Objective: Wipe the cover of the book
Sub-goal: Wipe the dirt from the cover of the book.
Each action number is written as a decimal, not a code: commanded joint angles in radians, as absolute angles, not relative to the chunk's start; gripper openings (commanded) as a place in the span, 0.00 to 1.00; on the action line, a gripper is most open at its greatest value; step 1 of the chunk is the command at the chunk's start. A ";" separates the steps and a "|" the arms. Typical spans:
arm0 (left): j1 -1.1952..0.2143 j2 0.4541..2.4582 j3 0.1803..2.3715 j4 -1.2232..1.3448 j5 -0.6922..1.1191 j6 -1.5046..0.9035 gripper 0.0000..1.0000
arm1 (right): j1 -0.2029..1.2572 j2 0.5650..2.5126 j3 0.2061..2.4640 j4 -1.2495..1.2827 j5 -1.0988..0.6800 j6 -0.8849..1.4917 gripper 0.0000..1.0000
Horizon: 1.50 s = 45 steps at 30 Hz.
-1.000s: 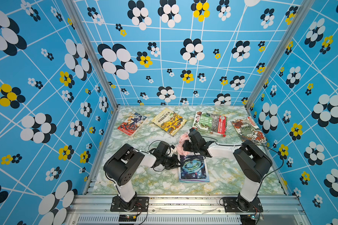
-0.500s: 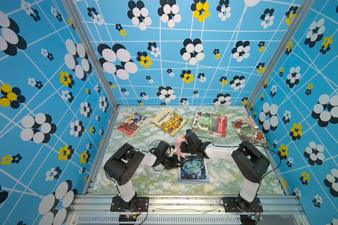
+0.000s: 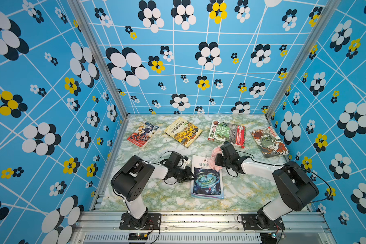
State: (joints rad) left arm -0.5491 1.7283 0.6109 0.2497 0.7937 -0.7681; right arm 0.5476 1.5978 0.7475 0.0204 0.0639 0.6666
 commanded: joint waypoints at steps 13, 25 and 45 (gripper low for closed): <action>-0.517 1.698 0.599 0.256 0.731 -0.773 0.00 | 0.800 1.801 0.934 -0.132 0.064 0.678 0.00; -0.492 1.693 0.572 0.294 0.738 -0.780 0.00 | 0.590 1.716 0.775 -0.183 0.080 0.664 0.00; -0.489 1.694 0.568 0.322 0.732 -0.804 0.00 | 0.486 1.742 0.766 -0.167 0.098 0.653 0.00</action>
State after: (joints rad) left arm -0.5098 1.7069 0.5774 0.2920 0.7776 -0.8001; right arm 0.5579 1.7184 0.8577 0.0456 0.0284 0.6693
